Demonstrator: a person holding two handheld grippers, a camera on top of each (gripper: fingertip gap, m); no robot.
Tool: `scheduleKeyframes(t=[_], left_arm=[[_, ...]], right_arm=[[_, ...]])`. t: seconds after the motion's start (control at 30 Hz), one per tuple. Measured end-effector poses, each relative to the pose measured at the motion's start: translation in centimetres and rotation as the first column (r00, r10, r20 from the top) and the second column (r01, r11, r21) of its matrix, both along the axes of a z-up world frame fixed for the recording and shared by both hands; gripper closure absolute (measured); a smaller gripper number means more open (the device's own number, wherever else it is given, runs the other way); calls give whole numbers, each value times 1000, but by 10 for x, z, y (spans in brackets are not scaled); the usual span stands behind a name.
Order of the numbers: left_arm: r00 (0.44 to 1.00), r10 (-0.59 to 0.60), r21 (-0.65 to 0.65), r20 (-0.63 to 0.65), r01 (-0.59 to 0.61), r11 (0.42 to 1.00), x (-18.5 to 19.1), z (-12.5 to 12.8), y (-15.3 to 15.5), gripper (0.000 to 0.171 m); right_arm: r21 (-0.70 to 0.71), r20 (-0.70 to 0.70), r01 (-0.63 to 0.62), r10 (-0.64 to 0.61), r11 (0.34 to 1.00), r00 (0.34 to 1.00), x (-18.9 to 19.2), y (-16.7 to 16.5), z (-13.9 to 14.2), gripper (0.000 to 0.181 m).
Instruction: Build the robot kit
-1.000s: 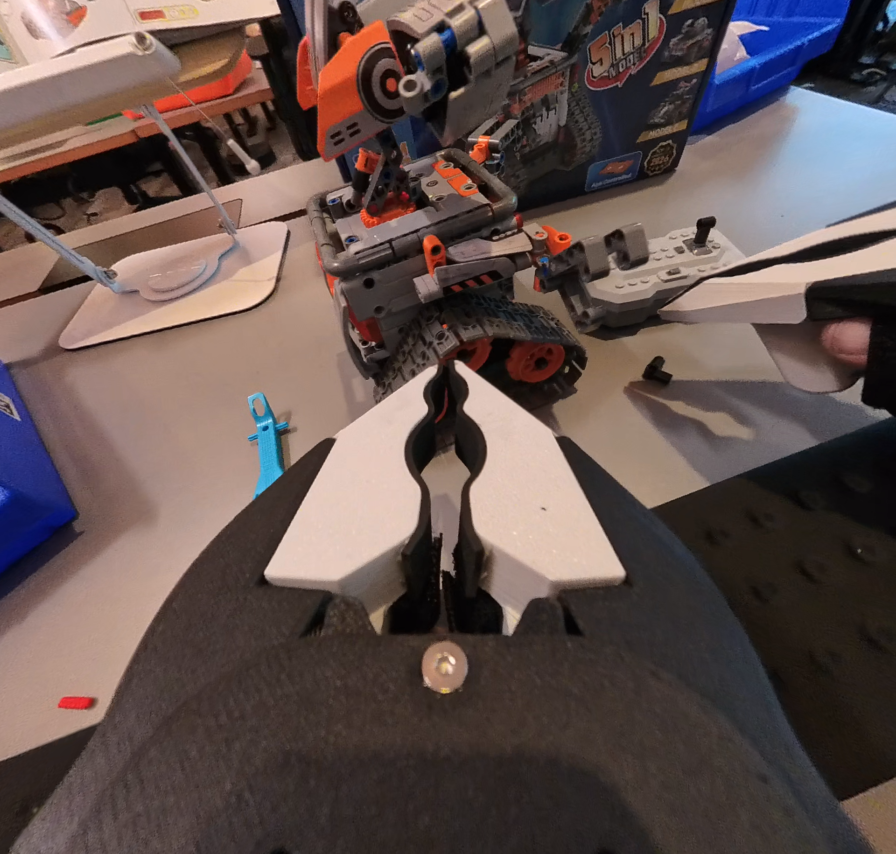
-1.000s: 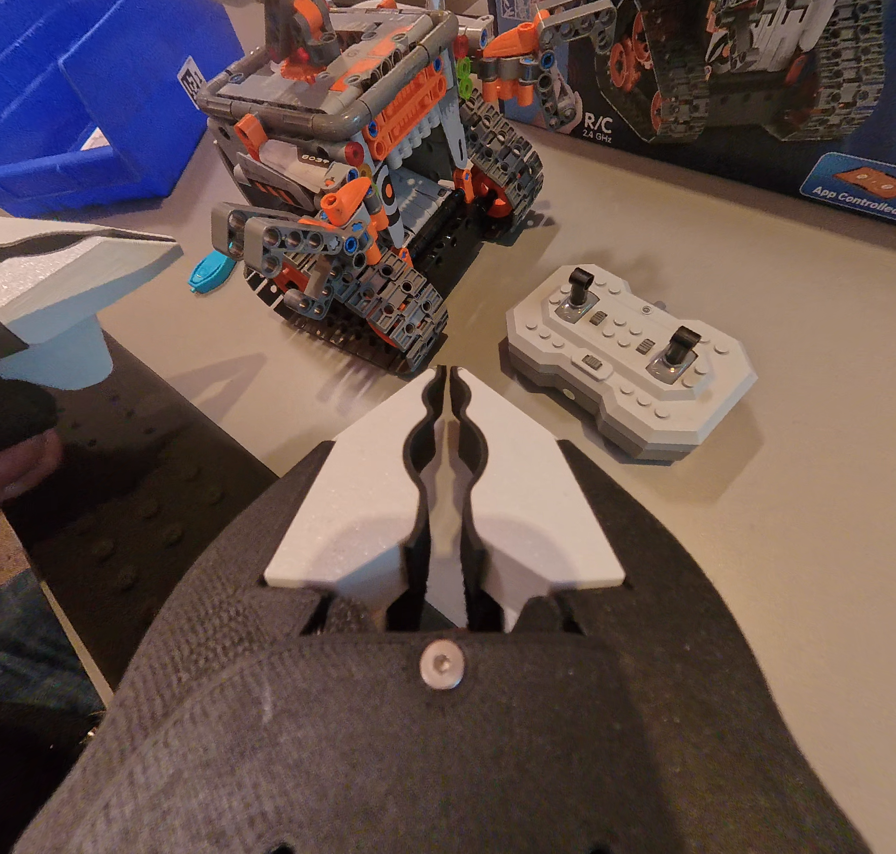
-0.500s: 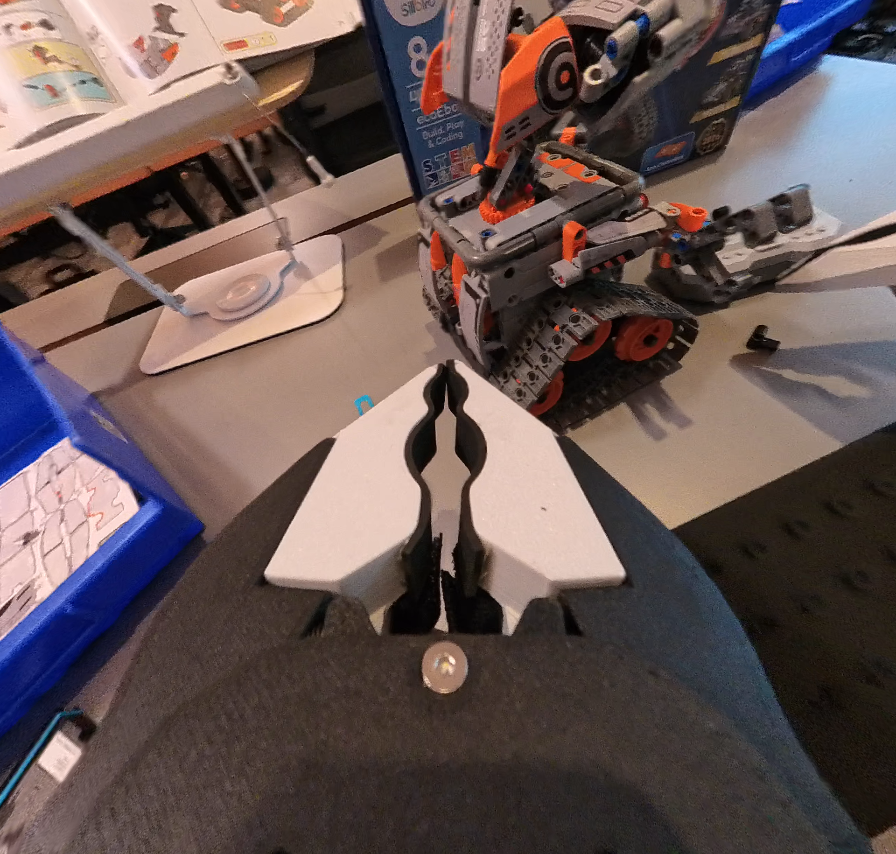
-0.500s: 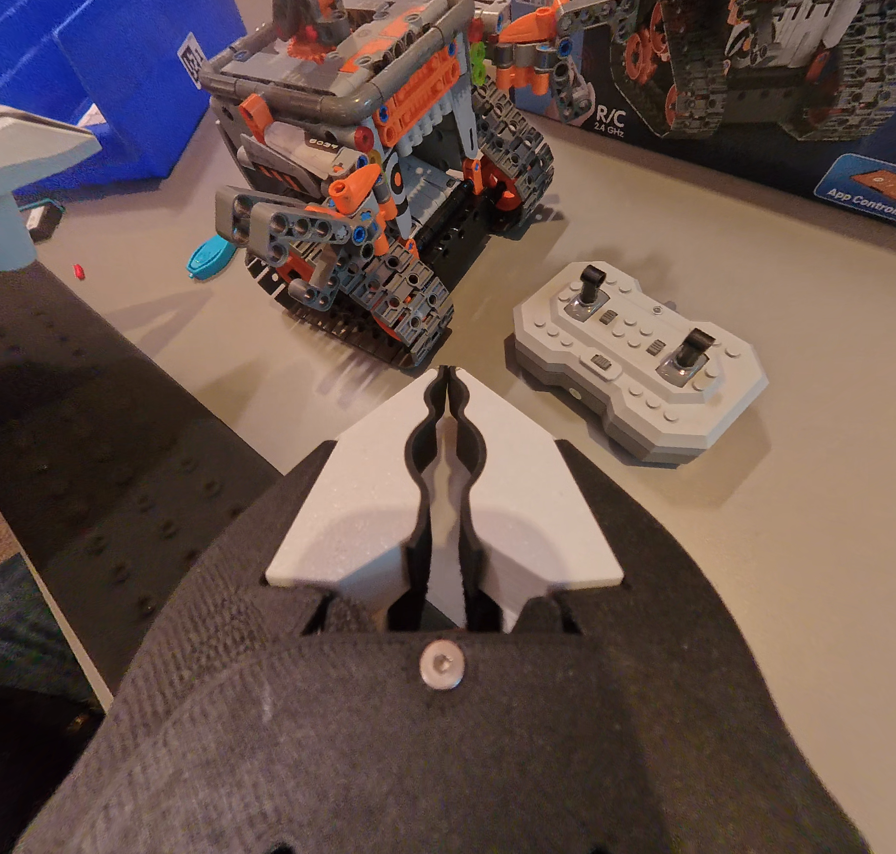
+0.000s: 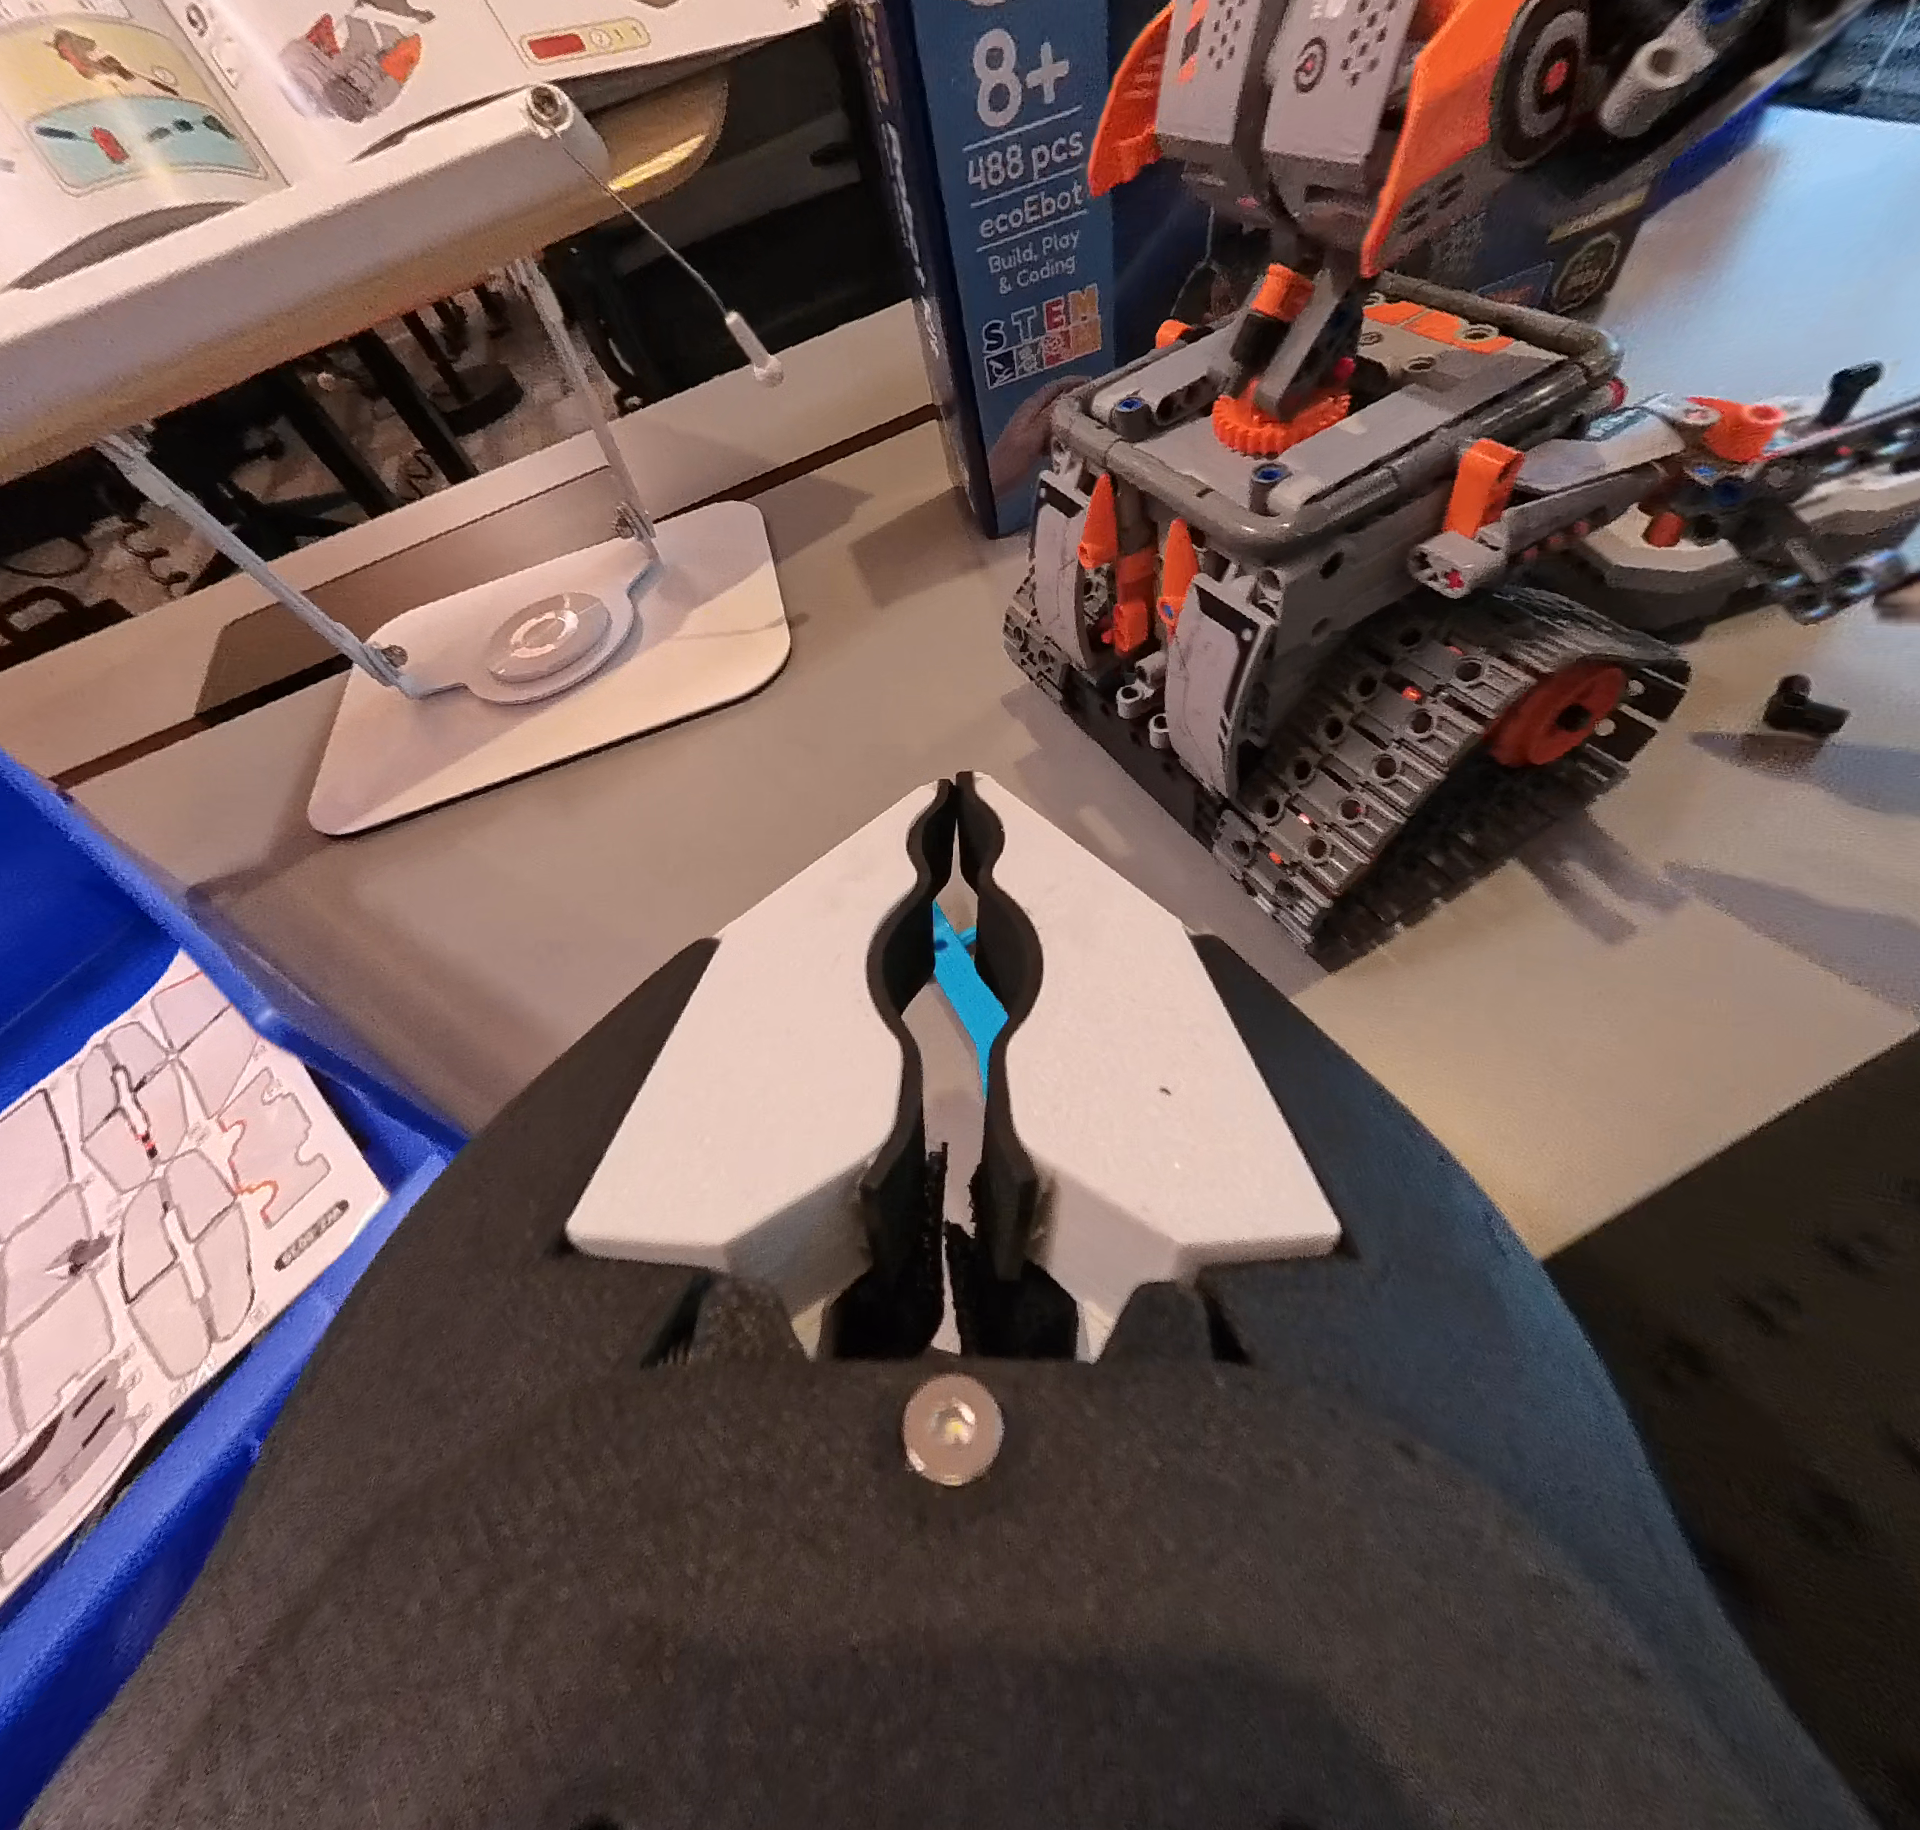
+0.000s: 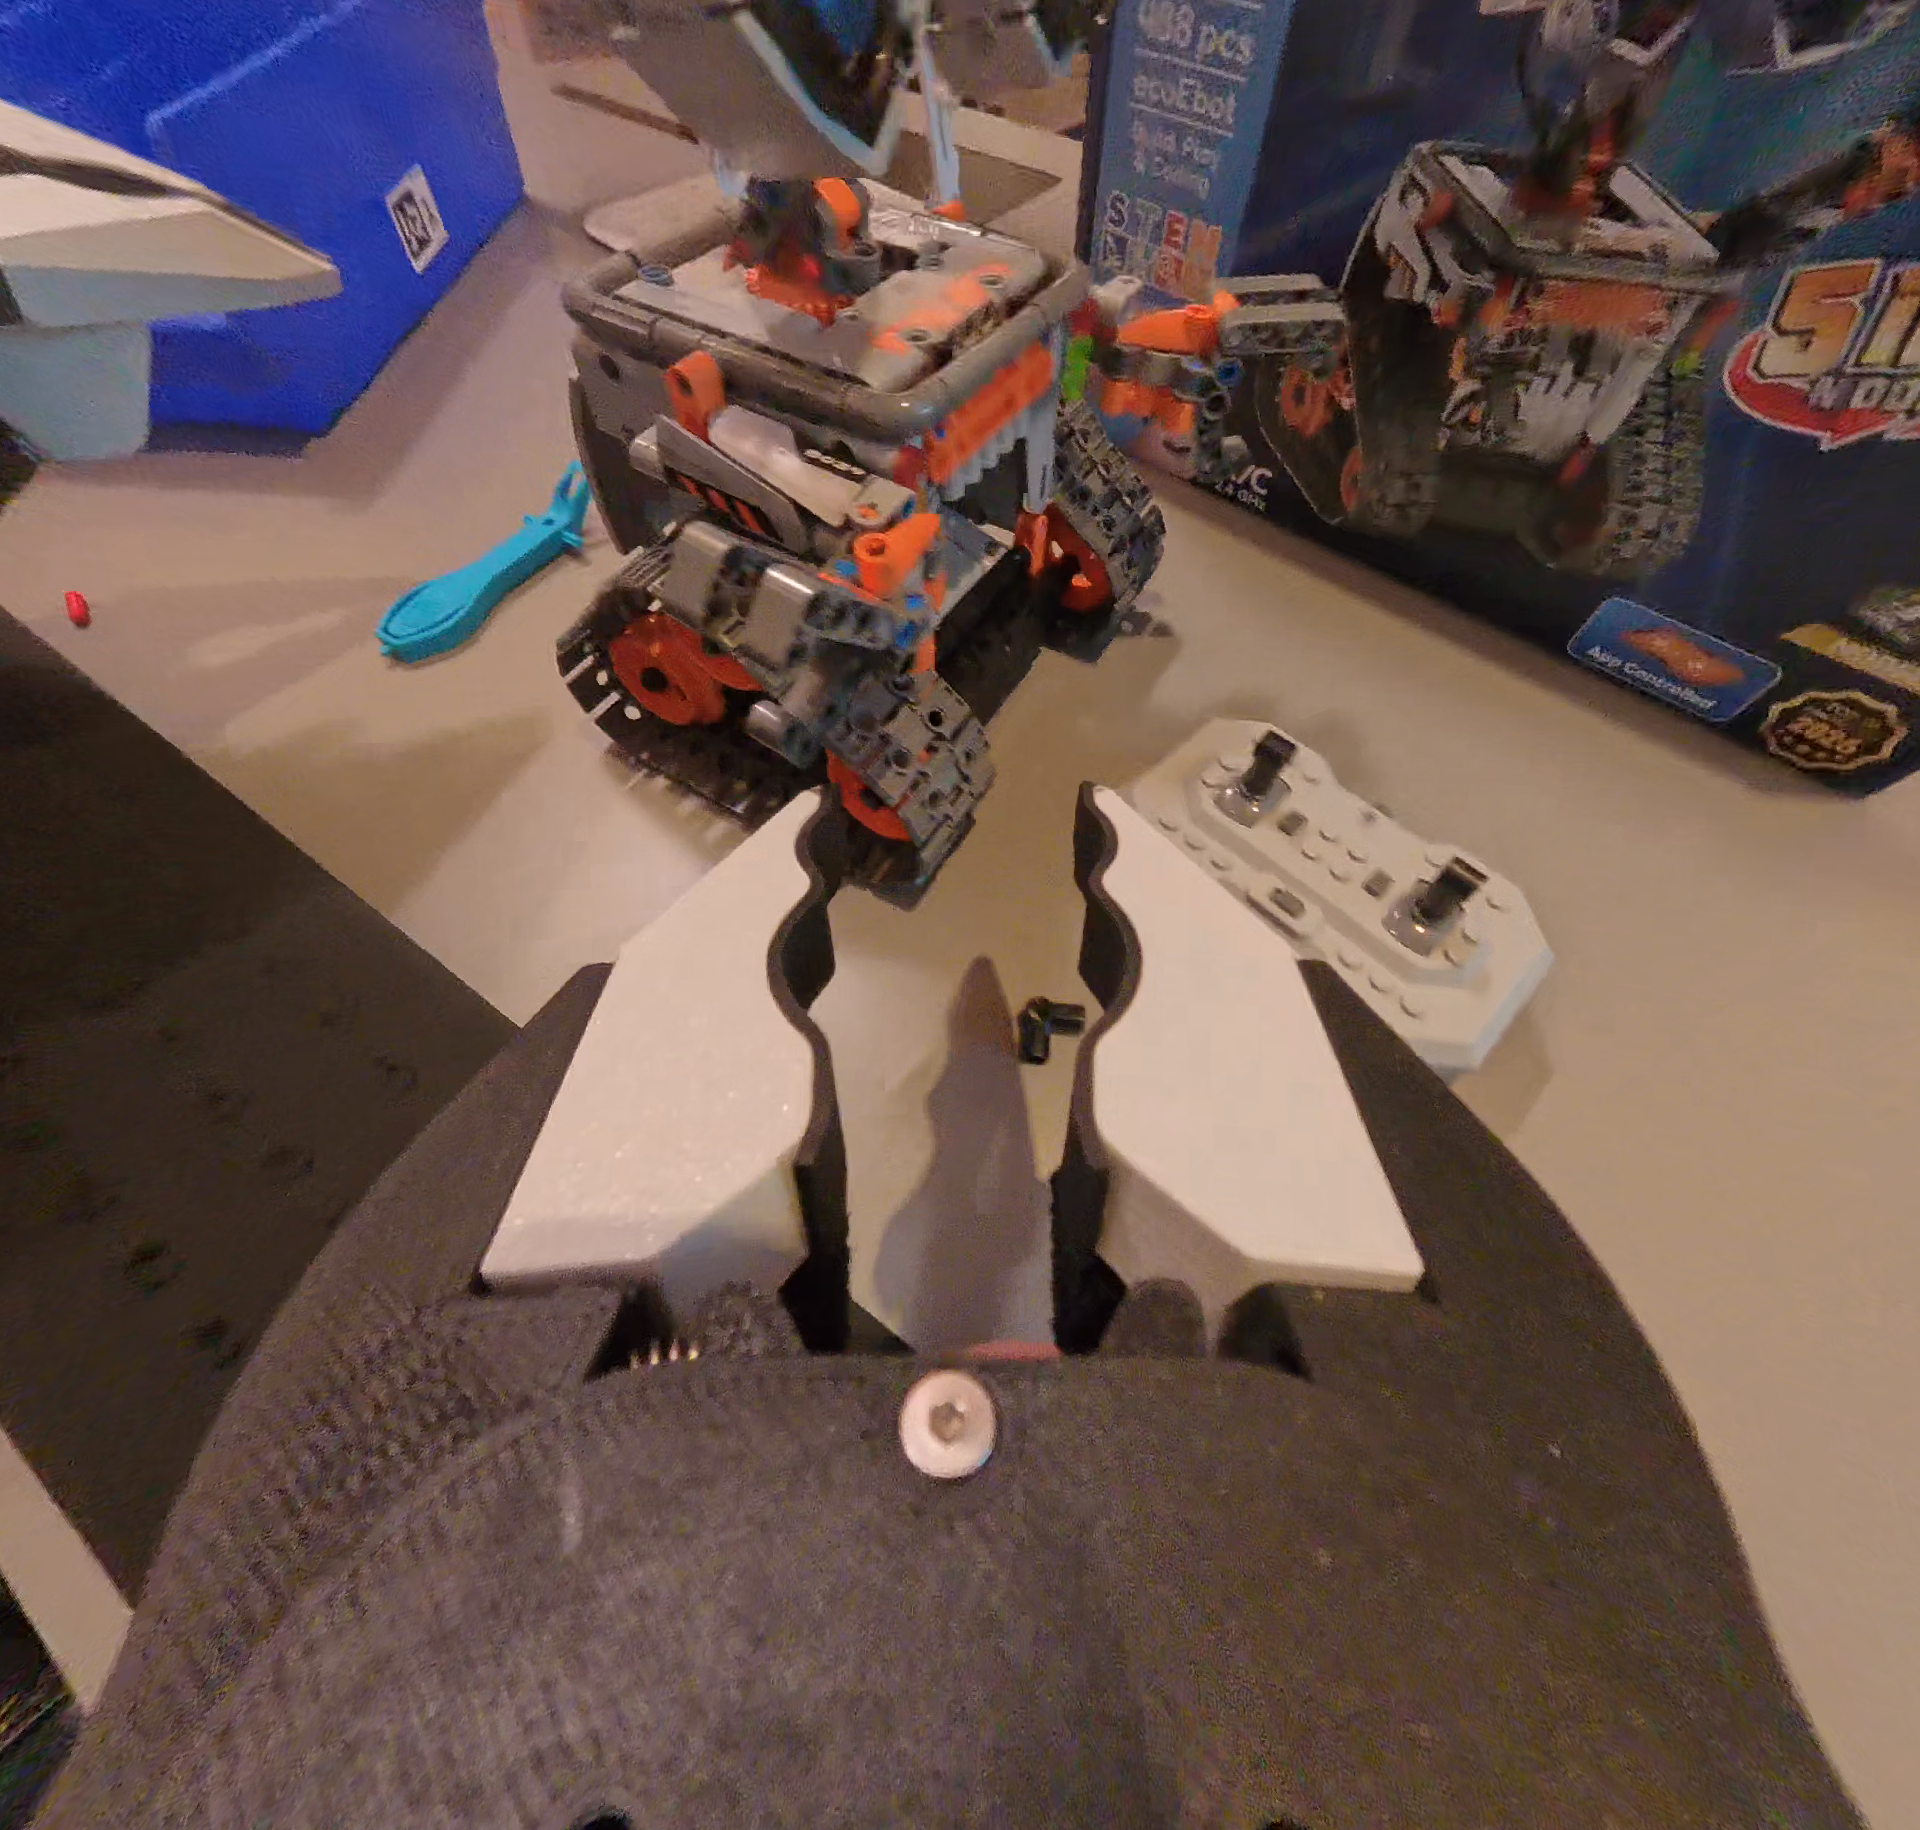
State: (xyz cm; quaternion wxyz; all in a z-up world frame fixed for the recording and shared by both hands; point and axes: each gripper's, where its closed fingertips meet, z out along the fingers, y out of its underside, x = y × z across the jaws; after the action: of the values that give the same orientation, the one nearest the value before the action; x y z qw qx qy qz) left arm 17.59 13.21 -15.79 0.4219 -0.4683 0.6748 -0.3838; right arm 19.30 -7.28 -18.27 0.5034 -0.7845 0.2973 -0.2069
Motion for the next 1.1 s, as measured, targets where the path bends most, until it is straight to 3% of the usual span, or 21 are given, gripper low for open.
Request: scheduleKeyframes(t=[0.17,0.3,0.4,0.47,0.7,0.97,1.1], left_arm=[[1000,-30,16,-9,30,999,15,-6,-6,171],[998,-62,30,-11,62,998,18,-11,-17,171],[997,-74,29,-6,74,997,19,-12,-20,171],[996,-85,24,-5,85,996,20,-12,-22,171],[994,-108,61,-1,108,992,23,-12,-28,171],[994,-108,104,13,106,989,27,-14,-31,171],[991,-131,104,23,127,986,25,-13,-35,171]], right_arm=[[-206,-28,-9,3,978,1000,5,30,-31,114],[-314,60,55,-38,948,997,21,31,-36,143],[-356,84,35,-5,934,996,25,29,-41,167],[-382,112,31,13,924,994,30,23,-41,170],[-334,83,-203,243,920,966,34,13,-42,172],[-282,70,-452,488,846,870,35,12,-41,172],[-266,49,-571,603,776,796,32,12,-41,172]])
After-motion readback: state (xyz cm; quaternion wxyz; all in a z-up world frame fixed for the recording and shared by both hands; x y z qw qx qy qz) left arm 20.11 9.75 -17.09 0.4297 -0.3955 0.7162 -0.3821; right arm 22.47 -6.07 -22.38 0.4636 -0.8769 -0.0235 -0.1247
